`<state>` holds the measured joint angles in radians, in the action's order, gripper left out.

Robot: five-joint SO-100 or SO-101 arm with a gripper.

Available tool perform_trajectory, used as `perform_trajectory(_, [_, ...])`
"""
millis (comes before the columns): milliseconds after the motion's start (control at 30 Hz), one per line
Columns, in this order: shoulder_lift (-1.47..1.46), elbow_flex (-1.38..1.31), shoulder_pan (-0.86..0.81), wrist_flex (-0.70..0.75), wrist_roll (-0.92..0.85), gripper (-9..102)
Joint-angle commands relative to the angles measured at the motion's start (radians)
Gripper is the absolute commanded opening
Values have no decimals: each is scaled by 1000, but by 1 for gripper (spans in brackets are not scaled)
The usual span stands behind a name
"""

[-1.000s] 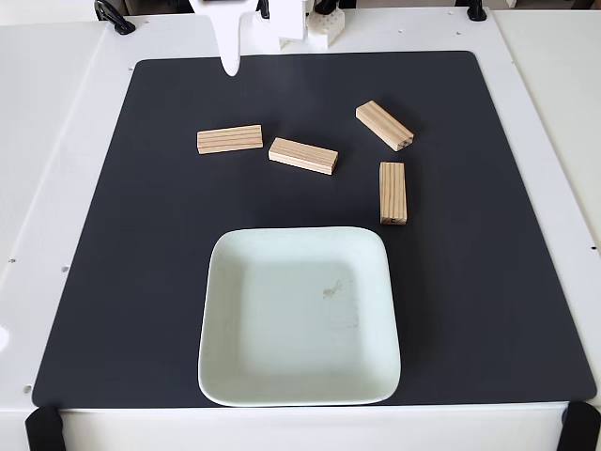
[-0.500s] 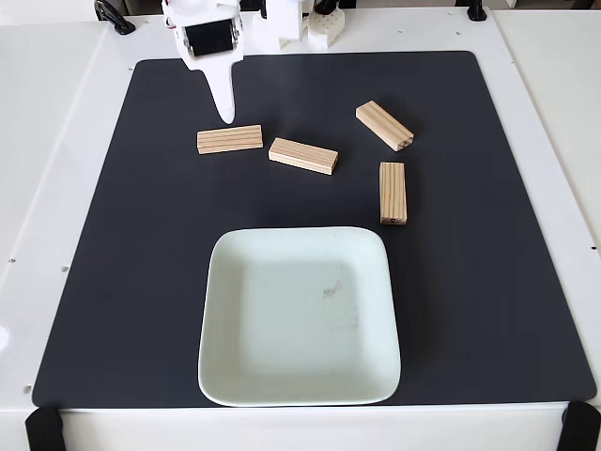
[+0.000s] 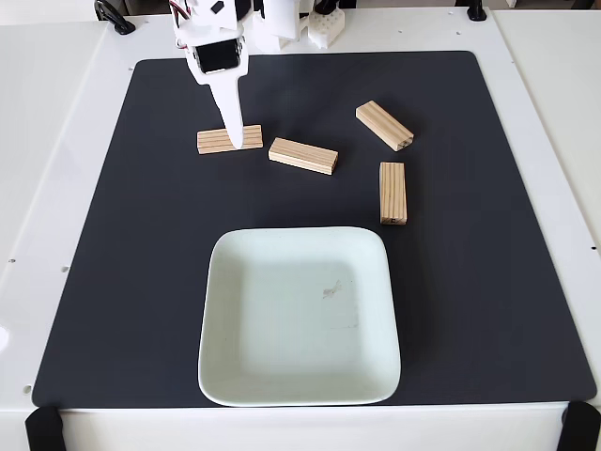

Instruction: Pick up the wooden block and place them on the plate.

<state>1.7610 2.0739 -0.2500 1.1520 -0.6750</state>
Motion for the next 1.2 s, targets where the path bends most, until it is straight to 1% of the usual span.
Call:
perform_trajectory(0, [38,32,-5,-48,8,38])
perform_trajectory(200, [35,71,-5,-115,12,38])
perform_trajectory(333, [35,71,8,-146,86,38])
perform_trajectory(600, [-6,67,11,-150,101,38])
perform_trajectory(700, [-37,51,17,-153,137,38])
perform_trajectory(833, [-60,52,38,-207,150,38])
perform_trajectory(1000, [-81,52,43,-225,156,38])
perform_trajectory(1167, [-92,52,48,-258,213,38])
